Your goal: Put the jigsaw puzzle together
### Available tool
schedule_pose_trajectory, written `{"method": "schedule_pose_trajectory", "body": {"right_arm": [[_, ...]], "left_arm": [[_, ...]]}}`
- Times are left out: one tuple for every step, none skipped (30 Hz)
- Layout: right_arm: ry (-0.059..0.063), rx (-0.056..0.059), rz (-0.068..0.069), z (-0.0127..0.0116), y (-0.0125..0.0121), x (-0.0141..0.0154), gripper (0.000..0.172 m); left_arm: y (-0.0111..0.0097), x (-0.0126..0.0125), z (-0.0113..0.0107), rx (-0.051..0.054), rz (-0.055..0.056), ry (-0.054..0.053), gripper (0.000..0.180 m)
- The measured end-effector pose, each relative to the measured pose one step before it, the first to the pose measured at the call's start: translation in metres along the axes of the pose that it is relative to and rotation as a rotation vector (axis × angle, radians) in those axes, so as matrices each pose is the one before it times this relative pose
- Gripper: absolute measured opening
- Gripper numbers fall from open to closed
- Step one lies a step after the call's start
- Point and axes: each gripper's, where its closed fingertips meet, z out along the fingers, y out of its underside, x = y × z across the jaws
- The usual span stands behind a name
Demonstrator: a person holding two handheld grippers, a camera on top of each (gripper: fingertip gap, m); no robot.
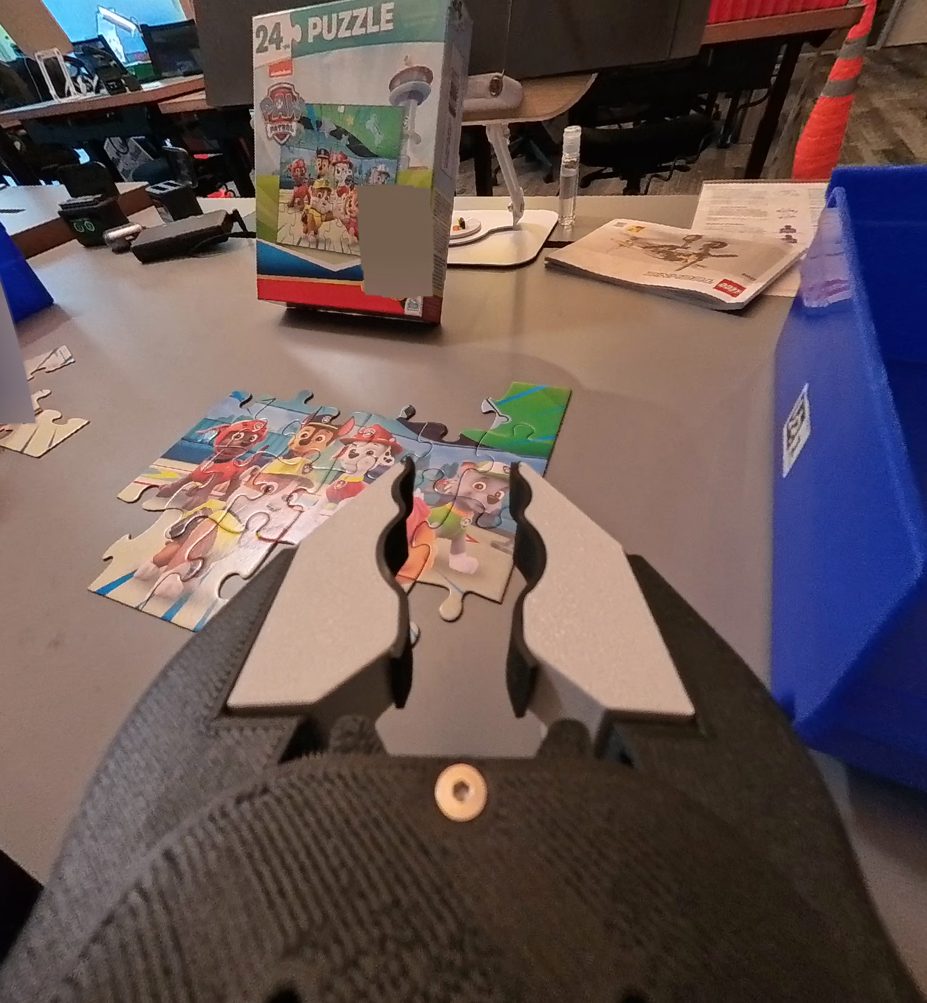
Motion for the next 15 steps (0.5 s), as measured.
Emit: {"method": "schedule_pose_trajectory", "body": {"right_arm": [[-0.0017, 0.0009, 0.0017, 0.00004, -0.00022, -0.00037, 0.034], [-0.0006, 0.0017, 0.0008, -0.00022, -0.00034, -0.00022, 0.034], [0.0004, 0.0018, -0.0004, -0.00045, -0.00058, -0.00019, 0.033], [0.0010, 0.0012, -0.0012, -0.00064, -0.00066, -0.00008, 0.033], [0.0019, 0.0013, -0.0019, -0.00082, -0.00070, -0.00007, 0.033], [0.0025, 0.0017, -0.0021, -0.00082, -0.00076, 0.00012, 0.033], [0.0025, 0.0010, -0.0014, -0.00087, -0.00067, 0.00009, 0.033], [0.0029, 0.0008, -0.0010, -0.00103, -0.00072, 0.00018, 0.033], [0.0038, 0.0013, -0.0012, -0.00101, -0.00066, 0.00012, 0.033], [0.0039, 0.0016, -0.0012, -0.00111, -0.00066, 0.00021, 0.033], [0.0033, 0.0011, -0.0006, -0.00102, -0.00054, 0.00011, 0.033], [0.0018, 0.0009, 0.0001, -0.00075, -0.00050, 0.00004, 0.033], [0.0004, 0.0007, 0.0004, -0.00029, -0.00029, -0.00016, 0.033], [-0.0008, 0.0004, 0.0005, -0.00001, -0.00034, -0.00037, 0.033], [-0.0021, 0.0006, 0.0006, 0.00037, -0.00026, -0.00058, 0.033]], "left_arm": [[0.00054, -0.00042, 0.00188, -0.0166, 0.0428, 0.0131, 0.035], [0.00037, -0.00038, 0.00194, -0.0176, 0.0386, 0.0172, 0.035], [0.00030, 0.00023, 0.00175, -0.0181, 0.0304, 0.0269, 0.035], [-0.00017, -0.00010, 0.00136, -0.0160, 0.0234, 0.0304, 0.035], [-0.00076, -0.00124, 0.00098, -0.0116, 0.0176, 0.0269, 0.035], [-0.00015, 0.00017, 0.00078, -0.0152, 0.0136, 0.0343, 0.037], [0.00043, 0.00087, 0.00074, -0.0203, 0.0143, 0.0324, 0.038], [0.00091, 0.00095, 0.00062, -0.0227, 0.0222, 0.0217, 0.040], [0.00166, 0.00166, 0.00072, -0.0259, 0.0303, 0.0163, 0.041], [0.00209, 0.00171, 0.00080, -0.0264, 0.0316, 0.0113, 0.043], [0.00246, 0.00011, 0.00098, -0.0254, 0.0253, 0.0001, 0.048], [0.00293, -0.00129, 0.00089, -0.0262, 0.0034, -0.0058, 0.057], [0.00445, 0.00138, 0.00056, -0.0357, -0.0124, 0.0225, 0.061], [0.00331, 0.00154, 0.00027, -0.0272, -0.0101, 0.0284, 0.064], [0.00067, -0.00106, 0.00002, -0.0080, 0.0098, 0.0074, 0.065]]}}
